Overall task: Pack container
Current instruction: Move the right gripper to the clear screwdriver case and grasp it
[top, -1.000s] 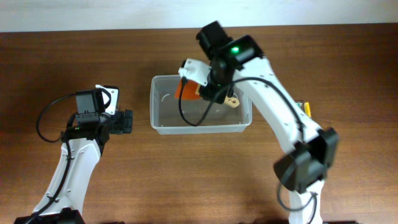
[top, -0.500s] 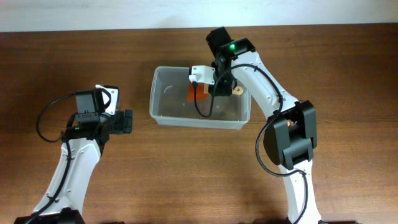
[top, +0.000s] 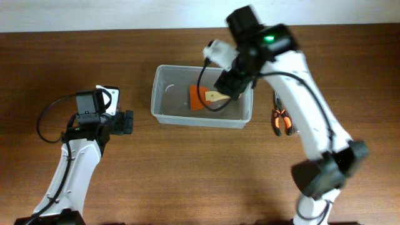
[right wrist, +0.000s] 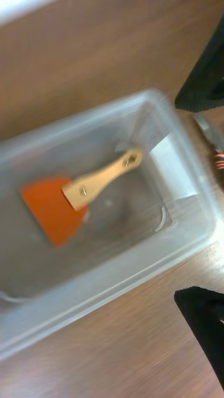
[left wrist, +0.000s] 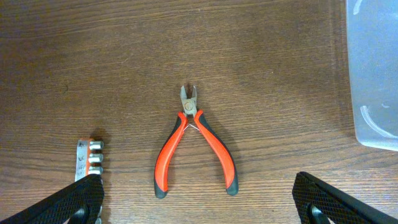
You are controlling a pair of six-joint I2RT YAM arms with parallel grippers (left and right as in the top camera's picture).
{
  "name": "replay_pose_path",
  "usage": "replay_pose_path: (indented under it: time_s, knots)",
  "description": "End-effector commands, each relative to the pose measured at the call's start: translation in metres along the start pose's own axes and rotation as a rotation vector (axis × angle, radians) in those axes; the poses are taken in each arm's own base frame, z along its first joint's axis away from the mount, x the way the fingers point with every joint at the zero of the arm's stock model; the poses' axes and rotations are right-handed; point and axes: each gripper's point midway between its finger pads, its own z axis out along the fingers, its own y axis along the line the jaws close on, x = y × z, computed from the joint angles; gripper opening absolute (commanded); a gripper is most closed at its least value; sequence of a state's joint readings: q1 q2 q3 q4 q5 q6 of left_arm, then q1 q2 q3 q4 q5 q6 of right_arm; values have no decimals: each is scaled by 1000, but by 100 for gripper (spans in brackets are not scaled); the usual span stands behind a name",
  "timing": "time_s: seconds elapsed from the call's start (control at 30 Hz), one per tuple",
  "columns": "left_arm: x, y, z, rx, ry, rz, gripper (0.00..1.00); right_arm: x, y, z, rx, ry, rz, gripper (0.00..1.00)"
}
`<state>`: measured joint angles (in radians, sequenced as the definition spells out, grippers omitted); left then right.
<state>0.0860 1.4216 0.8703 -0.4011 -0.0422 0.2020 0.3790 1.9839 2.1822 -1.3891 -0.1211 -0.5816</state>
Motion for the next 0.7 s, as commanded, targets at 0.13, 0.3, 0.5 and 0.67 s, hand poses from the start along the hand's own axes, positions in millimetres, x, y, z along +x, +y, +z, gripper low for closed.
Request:
replay_pose_path:
  time_s: [0.13,0.3,0.5,0.67]
  knots:
    - [-5,3,0,-10,-9,15,99,123,-133,-52,213,-25,966,99]
    - [-5,3,0,-10,-9,15,99,221,-157,-9,177,152,1218,95]
    - [-5,3,0,-10,-9,15,99,265,-151,60,90,285,1191,93]
    - [-5,3,0,-10,-9,15,99,274,-146,92,72,331,1040,98]
